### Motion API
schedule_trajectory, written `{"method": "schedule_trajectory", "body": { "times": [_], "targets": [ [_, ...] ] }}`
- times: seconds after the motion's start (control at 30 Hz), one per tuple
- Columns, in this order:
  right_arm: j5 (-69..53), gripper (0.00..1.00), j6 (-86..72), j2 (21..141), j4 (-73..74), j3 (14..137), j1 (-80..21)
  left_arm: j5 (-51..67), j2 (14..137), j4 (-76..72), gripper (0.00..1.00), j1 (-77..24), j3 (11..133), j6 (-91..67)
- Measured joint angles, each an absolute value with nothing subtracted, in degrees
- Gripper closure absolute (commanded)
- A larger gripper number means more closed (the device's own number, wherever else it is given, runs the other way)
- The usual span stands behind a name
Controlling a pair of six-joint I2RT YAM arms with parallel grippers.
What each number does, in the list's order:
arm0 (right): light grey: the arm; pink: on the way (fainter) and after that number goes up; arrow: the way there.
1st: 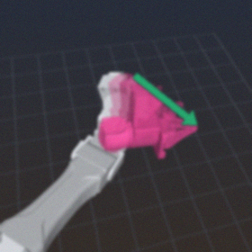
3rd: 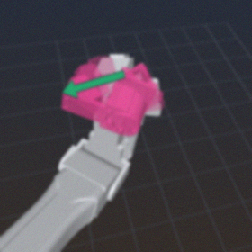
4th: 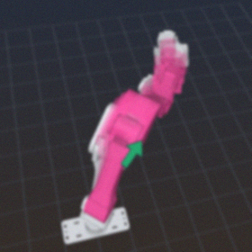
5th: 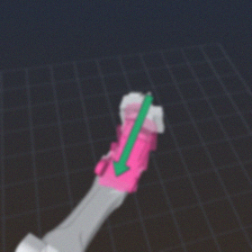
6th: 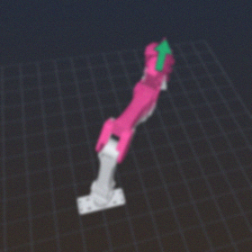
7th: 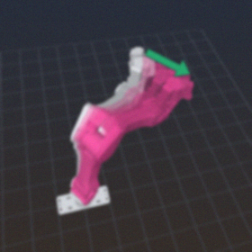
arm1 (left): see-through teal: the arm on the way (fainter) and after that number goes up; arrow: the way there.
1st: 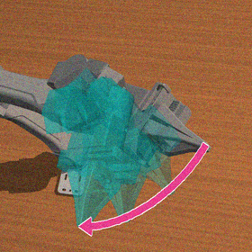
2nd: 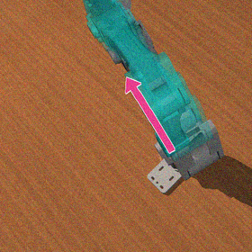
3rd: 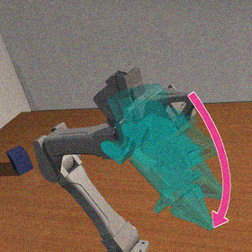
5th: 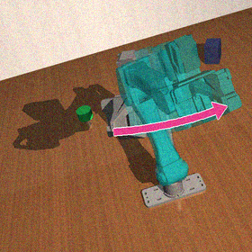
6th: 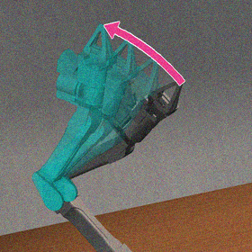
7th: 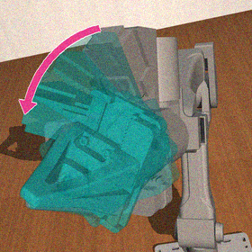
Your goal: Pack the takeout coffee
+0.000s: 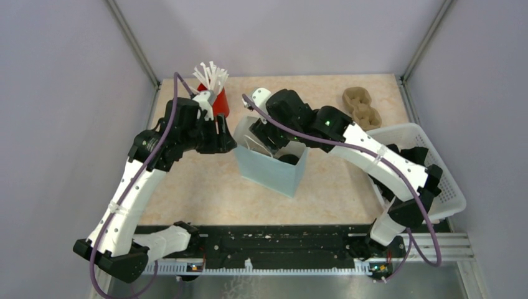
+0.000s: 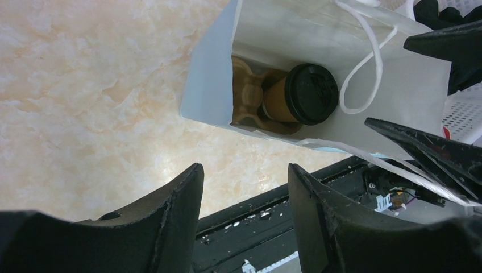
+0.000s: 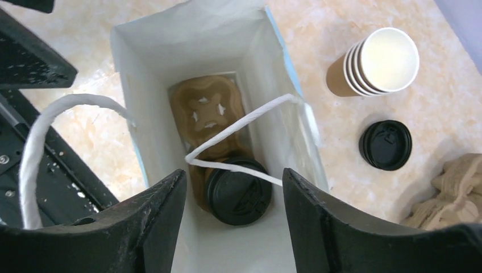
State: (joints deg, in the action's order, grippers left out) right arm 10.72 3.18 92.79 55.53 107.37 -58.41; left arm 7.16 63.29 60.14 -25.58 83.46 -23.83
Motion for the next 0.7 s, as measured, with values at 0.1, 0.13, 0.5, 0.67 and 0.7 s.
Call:
{"method": "schedule_trajectory", "body": {
  "times": [0.1, 0.13, 0.5, 0.67, 0.7],
  "targets": [
    [12.75, 0.42, 2.96, 92.71, 55.33, 107.37, -58.41, 8.03, 63.29, 60.01, 0.40, -25.58, 83.46, -23.90],
    [13.43, 0.43, 2.94, 92.73, 55.40, 107.37, -58.41, 8.21, 63.29, 60.03, 0.40, -25.58, 83.46, -23.90],
    [23.27, 0.30, 4.58, 92.75, 58.63, 109.93, -59.05, 7.90, 63.29, 60.03, 0.42, -25.58, 83.83, -24.08],
    [27.81, 0.21, 4.40, 92.55, 60.75, 110.04, -59.64, 5.41, 63.26, 59.96, 0.34, -25.58, 85.60, -24.25],
    [28.84, 0.17, 4.08, 92.23, 60.82, 110.00, -59.64, 4.82, 63.29, 59.99, 0.32, -25.58, 86.00, -24.34]
  ]
}}
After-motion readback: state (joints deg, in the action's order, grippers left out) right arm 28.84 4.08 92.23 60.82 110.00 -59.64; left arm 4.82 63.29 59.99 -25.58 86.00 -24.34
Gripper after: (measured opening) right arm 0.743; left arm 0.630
